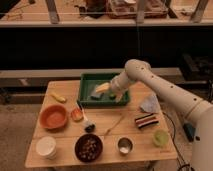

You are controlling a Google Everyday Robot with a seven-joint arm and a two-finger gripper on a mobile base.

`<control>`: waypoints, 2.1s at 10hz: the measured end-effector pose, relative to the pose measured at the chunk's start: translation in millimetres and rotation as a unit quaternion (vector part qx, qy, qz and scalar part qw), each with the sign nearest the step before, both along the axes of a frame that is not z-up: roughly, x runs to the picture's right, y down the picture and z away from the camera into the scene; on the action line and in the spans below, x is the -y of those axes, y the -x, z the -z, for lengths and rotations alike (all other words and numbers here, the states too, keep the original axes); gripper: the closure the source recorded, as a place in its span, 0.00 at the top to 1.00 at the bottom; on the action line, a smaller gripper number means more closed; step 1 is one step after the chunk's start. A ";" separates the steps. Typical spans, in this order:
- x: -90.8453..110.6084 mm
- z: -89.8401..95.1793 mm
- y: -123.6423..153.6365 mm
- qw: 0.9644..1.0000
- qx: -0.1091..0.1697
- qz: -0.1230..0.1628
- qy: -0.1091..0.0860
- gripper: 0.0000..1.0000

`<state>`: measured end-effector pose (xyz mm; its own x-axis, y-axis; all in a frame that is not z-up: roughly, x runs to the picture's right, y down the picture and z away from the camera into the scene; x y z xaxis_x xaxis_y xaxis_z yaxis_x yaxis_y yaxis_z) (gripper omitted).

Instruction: Wipe red bowl with eraser

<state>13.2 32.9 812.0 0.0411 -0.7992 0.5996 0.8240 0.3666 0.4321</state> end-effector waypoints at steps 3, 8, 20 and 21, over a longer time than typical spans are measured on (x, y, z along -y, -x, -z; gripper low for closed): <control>0.0 0.0 0.0 1.000 0.000 0.000 0.000 0.80; 0.0 0.0 0.0 1.000 0.000 0.000 0.000 0.80; 8.6 30.1 -49.1 0.975 -0.175 -0.133 -0.037 0.80; 13.5 52.4 -69.4 0.950 -0.250 -0.174 -0.063 0.80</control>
<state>82.6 19.4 759.6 0.5708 -0.7491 0.3363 0.7764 0.6256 0.0757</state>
